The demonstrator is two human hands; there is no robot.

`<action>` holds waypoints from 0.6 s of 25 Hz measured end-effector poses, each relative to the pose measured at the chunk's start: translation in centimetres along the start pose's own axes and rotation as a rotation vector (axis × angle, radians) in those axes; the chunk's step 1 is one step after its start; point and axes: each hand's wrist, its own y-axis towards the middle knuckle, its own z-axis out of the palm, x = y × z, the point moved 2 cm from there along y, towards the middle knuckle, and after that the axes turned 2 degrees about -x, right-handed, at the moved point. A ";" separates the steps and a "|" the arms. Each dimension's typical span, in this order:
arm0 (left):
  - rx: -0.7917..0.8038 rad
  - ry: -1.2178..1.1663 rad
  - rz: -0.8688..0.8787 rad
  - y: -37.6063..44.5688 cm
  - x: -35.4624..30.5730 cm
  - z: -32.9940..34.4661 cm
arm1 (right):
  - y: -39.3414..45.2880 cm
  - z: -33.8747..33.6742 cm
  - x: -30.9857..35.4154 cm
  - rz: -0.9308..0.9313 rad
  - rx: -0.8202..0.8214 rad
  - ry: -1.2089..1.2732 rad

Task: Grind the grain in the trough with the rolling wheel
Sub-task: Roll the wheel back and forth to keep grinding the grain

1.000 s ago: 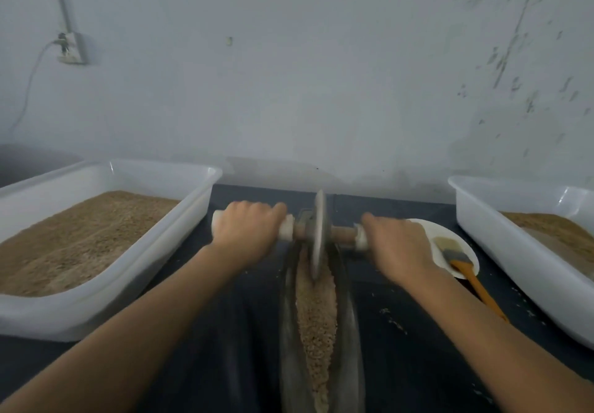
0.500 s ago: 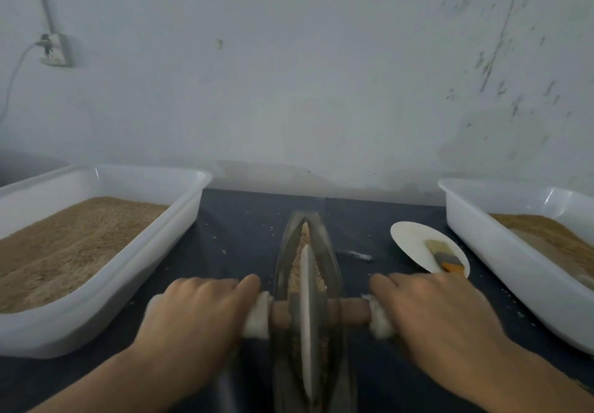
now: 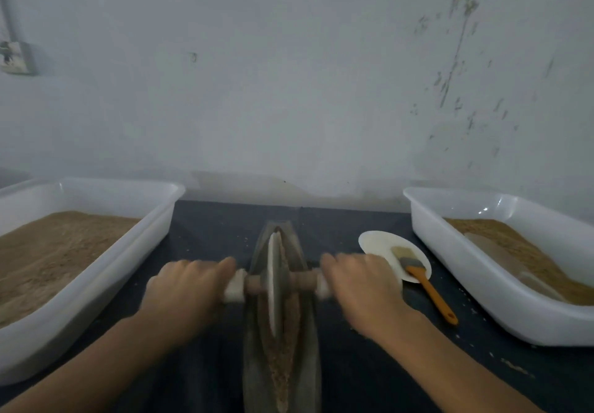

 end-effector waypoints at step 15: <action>0.014 0.138 -0.091 6.3 0.6 0.7 | 5.5 2.3 -1.9 0.125 -0.005 -0.007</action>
